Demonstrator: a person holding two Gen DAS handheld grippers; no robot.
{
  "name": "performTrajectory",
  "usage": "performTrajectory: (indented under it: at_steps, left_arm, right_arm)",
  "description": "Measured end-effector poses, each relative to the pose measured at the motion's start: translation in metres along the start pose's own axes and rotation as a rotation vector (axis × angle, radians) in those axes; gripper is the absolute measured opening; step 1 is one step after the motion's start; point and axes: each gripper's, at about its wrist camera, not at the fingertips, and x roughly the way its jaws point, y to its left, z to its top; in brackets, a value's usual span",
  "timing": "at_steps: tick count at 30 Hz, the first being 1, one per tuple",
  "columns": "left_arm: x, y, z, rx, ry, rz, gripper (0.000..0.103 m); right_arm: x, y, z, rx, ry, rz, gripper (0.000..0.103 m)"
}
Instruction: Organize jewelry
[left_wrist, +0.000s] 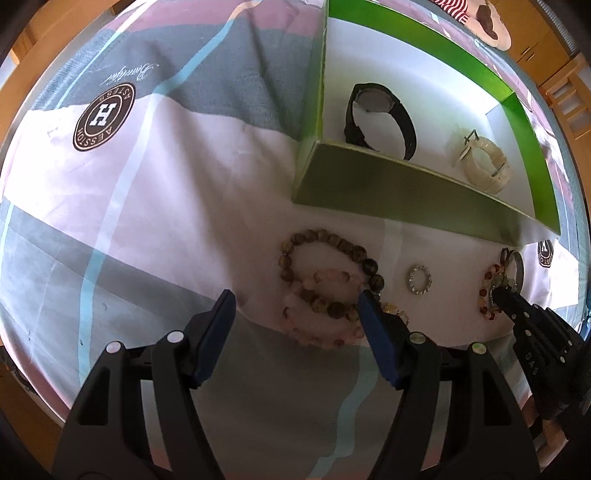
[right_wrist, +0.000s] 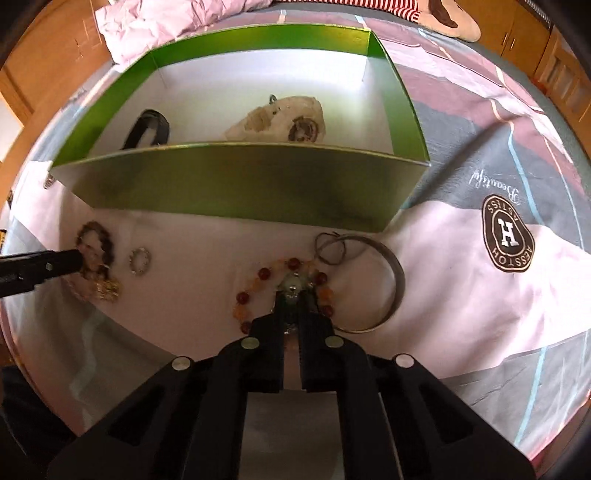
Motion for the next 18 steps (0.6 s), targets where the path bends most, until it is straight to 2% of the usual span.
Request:
performTrajectory:
  at_steps: [5, 7, 10, 16, 17, 18]
  left_arm:
    - [-0.003, 0.000, 0.001, 0.004, -0.014, -0.003, 0.070]
    - [-0.003, -0.001, 0.001, 0.011, -0.014, 0.002, 0.065]
    - [0.003, -0.004, -0.001, 0.023, 0.002, 0.014, 0.050]
    - [0.010, -0.006, 0.000, 0.017, 0.009, 0.011, 0.049]
    - [0.010, -0.006, 0.000, 0.016, 0.005, 0.006, 0.046]
    - [0.008, -0.004, 0.000, 0.012, 0.001, 0.000, 0.031]
  right_arm:
    - [-0.024, -0.005, 0.005, 0.034, -0.070, 0.064, 0.006]
    - [-0.030, -0.005, 0.006, 0.040, -0.080, 0.085, 0.006]
    - [-0.025, -0.003, 0.011, 0.037, -0.063, 0.079, 0.006]
    - [-0.020, -0.008, 0.000, 0.021, -0.028, 0.079, 0.006]
    - [-0.020, -0.008, 0.000, 0.022, -0.030, 0.080, 0.006]
    - [-0.021, -0.009, 0.000, 0.025, -0.031, 0.080, 0.006]
